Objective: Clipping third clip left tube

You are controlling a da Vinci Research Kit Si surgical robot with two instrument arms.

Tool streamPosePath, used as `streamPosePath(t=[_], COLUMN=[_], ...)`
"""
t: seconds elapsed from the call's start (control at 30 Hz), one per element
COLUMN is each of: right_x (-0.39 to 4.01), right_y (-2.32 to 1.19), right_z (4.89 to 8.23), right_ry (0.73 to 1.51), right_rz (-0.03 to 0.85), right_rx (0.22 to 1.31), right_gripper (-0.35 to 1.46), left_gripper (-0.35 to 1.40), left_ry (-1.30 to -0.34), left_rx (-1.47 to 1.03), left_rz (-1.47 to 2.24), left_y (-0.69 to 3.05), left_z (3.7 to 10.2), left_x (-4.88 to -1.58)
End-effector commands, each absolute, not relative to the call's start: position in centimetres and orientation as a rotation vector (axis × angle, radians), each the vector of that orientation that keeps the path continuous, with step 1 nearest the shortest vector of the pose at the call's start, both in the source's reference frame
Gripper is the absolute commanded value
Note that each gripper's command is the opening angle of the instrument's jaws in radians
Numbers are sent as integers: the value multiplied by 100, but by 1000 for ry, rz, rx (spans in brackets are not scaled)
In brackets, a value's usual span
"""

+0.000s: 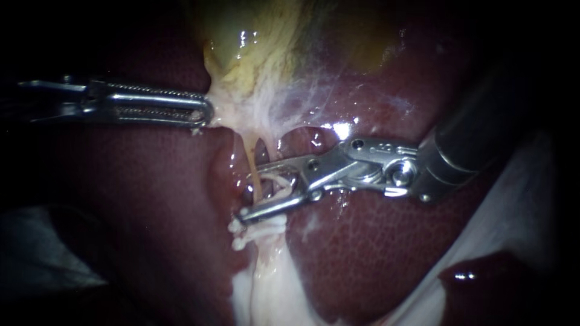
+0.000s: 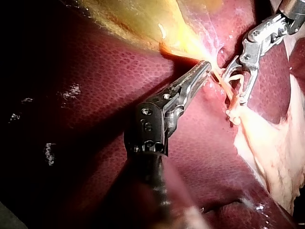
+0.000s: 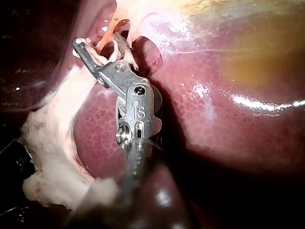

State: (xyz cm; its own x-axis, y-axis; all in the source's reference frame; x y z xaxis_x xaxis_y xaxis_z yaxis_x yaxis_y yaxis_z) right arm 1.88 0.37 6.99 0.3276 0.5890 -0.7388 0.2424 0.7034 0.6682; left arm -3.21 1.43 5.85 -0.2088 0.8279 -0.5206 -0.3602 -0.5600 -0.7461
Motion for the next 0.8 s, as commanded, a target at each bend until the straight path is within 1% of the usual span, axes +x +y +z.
streamPosePath(t=[0.03, 0.23, 0.8], right_x=[186, 179, 160], right_y=[38, 37, 43], right_z=[698, 697, 688], right_ry=[1248, 1218, 1220], right_rz=[255, 244, 245], right_rx=[799, 783, 785], right_gripper=[40, 40, 40], left_gripper=[-35, -35, -35], left_ry=[-609, -610, -607], left_rx=[-1222, -1222, -1221], left_rz=[1867, 1867, 1867], left_y=[143, 143, 142], left_z=[585, 584, 584], left_x=[-321, -319, -317])
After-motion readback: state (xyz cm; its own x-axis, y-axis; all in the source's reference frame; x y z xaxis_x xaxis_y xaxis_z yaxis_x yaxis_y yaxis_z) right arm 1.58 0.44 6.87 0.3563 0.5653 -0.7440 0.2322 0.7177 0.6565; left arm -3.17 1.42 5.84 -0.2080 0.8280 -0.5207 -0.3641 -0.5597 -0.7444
